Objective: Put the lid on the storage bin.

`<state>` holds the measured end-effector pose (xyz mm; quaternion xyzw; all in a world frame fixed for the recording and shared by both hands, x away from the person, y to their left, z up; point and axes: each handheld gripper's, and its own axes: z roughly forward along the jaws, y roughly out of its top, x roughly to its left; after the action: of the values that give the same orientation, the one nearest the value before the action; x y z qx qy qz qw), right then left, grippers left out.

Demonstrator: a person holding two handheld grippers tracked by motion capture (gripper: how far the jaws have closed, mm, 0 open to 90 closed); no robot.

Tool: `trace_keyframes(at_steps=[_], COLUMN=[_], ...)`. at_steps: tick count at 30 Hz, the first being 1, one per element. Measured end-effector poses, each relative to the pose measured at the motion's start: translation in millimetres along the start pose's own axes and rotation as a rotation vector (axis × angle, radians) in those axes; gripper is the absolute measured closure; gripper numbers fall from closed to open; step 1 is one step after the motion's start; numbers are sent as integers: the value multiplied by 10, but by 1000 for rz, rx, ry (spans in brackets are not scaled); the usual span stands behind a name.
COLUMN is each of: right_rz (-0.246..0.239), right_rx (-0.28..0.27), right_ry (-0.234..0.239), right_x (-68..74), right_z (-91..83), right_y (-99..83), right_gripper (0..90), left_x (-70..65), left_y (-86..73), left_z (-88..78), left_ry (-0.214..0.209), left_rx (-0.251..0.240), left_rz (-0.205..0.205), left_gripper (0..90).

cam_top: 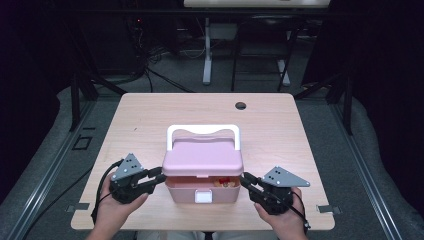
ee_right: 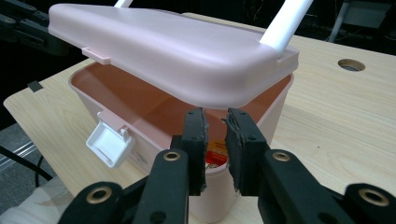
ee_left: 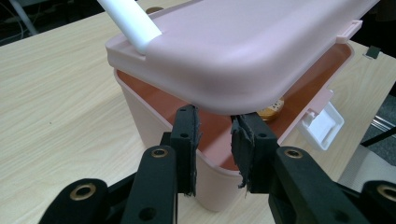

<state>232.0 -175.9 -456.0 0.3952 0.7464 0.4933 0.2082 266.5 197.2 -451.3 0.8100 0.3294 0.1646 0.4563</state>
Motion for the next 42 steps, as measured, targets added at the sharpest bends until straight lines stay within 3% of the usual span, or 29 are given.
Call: trace_keyframes(at_steps=[42], right_rz=[6], right_rx=[31], right_ry=[17], right_x=[-9], right_z=[52], right_y=[-181], right_gripper=[795], left_x=[-56], left_y=[-193], left_z=[58], left_ry=[-14], left_rx=[37], left_rz=[0], left_gripper=[726])
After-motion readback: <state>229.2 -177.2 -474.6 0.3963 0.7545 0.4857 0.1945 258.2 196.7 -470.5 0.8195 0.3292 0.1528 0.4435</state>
